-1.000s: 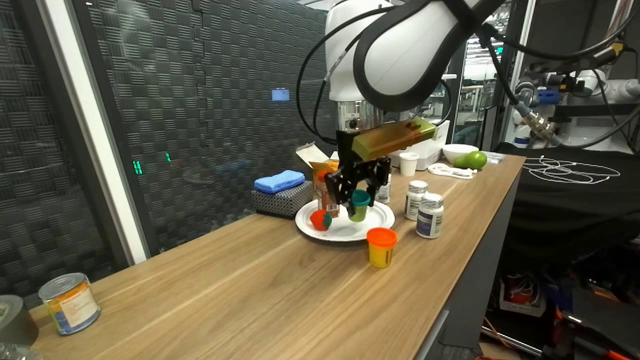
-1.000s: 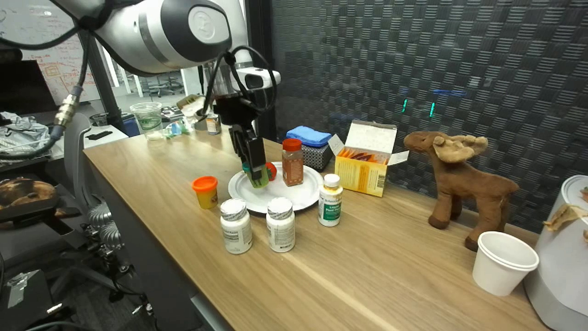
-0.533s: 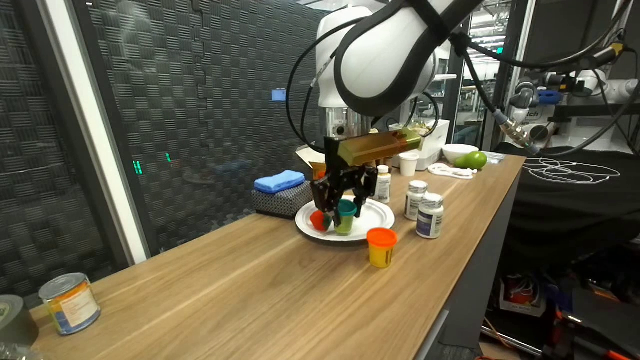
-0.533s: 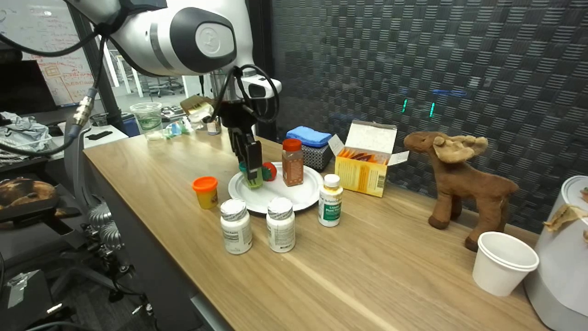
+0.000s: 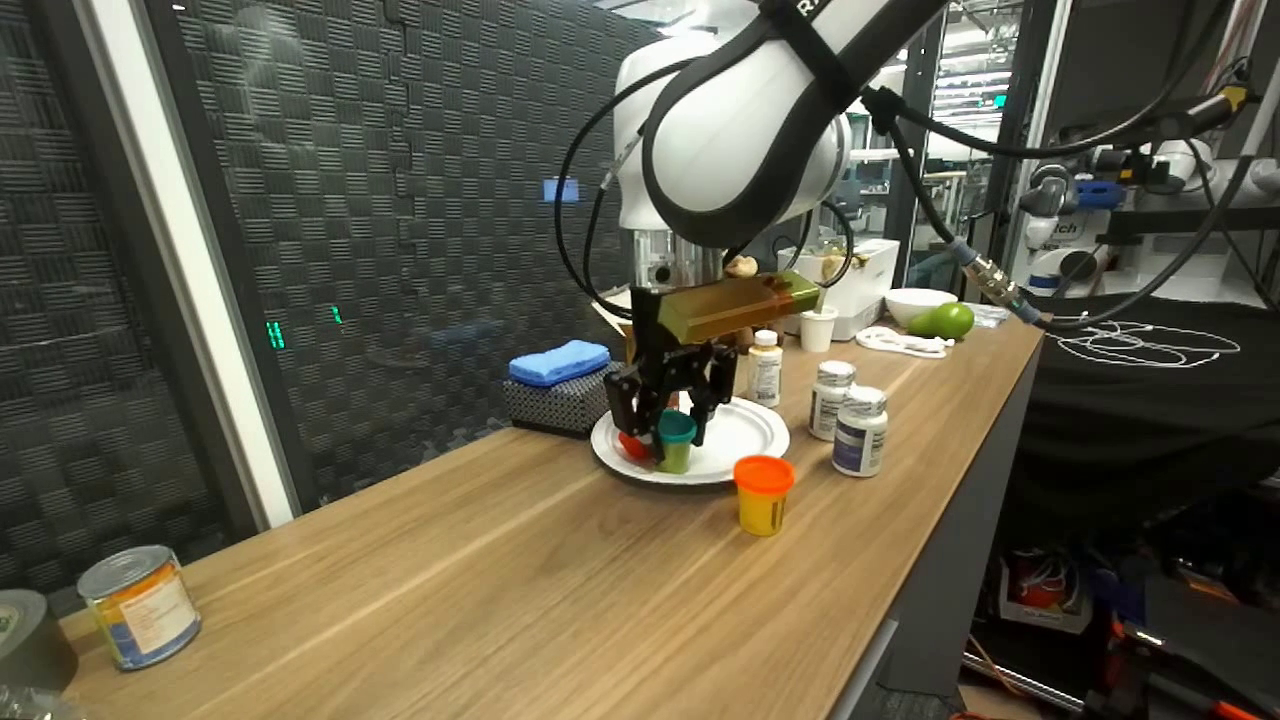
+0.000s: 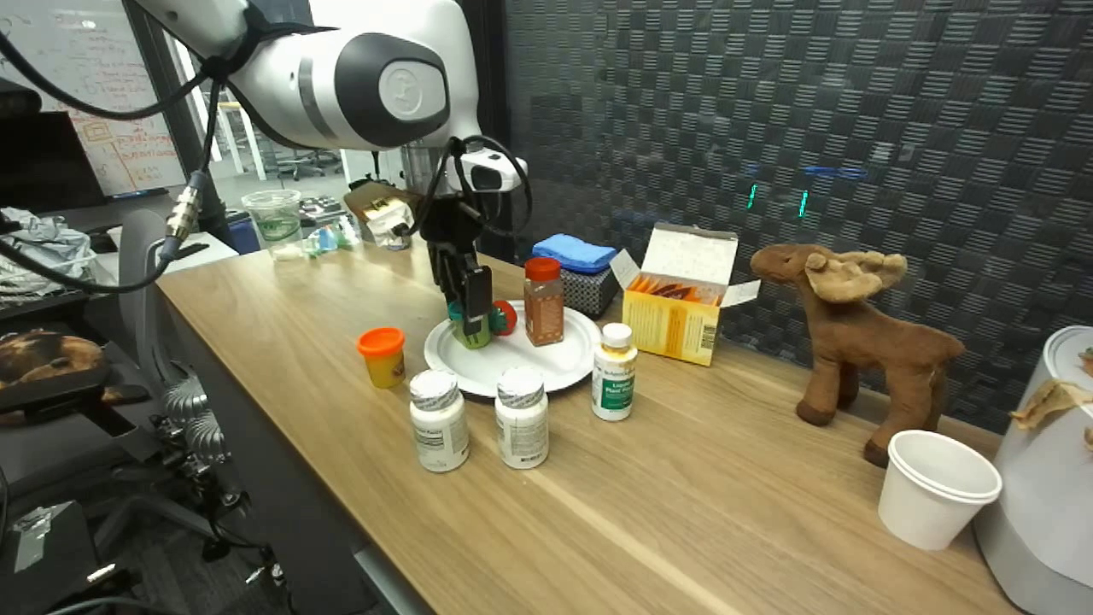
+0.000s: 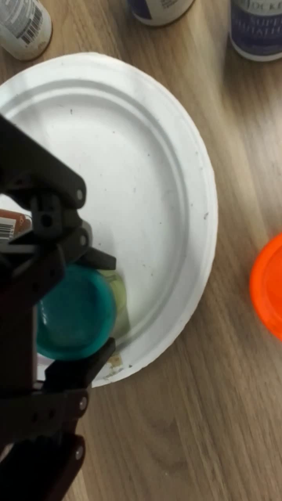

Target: Place the containers and orange toy on the white plate

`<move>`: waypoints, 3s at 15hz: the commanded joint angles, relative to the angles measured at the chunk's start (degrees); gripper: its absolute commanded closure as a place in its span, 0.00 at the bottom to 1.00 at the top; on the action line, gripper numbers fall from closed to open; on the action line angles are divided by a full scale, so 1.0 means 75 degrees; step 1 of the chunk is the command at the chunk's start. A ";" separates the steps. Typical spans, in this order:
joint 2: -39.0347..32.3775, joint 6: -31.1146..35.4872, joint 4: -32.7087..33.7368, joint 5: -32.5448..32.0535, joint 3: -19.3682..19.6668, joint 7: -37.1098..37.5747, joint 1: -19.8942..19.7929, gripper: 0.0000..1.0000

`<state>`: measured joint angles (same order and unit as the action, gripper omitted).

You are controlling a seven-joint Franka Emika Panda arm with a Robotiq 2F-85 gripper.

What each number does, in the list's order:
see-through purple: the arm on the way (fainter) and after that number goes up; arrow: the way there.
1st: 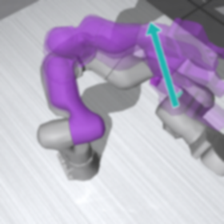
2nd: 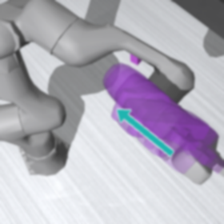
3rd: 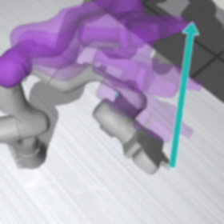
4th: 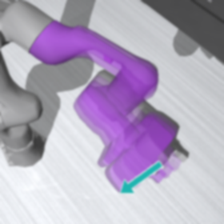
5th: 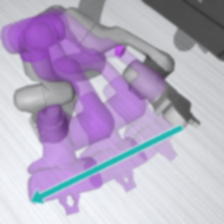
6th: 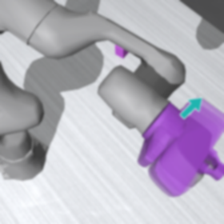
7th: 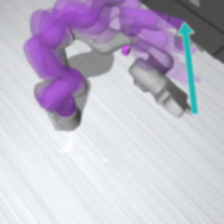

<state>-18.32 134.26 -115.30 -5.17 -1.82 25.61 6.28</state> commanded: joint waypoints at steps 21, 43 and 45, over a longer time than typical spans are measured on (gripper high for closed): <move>0.2541 -0.0179 -0.2357 -0.0399 -0.0266 0.1961 0.0291 0.00; 0.1763 -0.0386 -0.2129 0.1169 -0.0165 0.0345 -0.0101 0.00; 0.1706 -0.0331 -0.2101 0.1128 -0.0163 0.0376 -0.0088 0.02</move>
<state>-4.74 131.69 -132.51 1.77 -2.83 30.04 6.02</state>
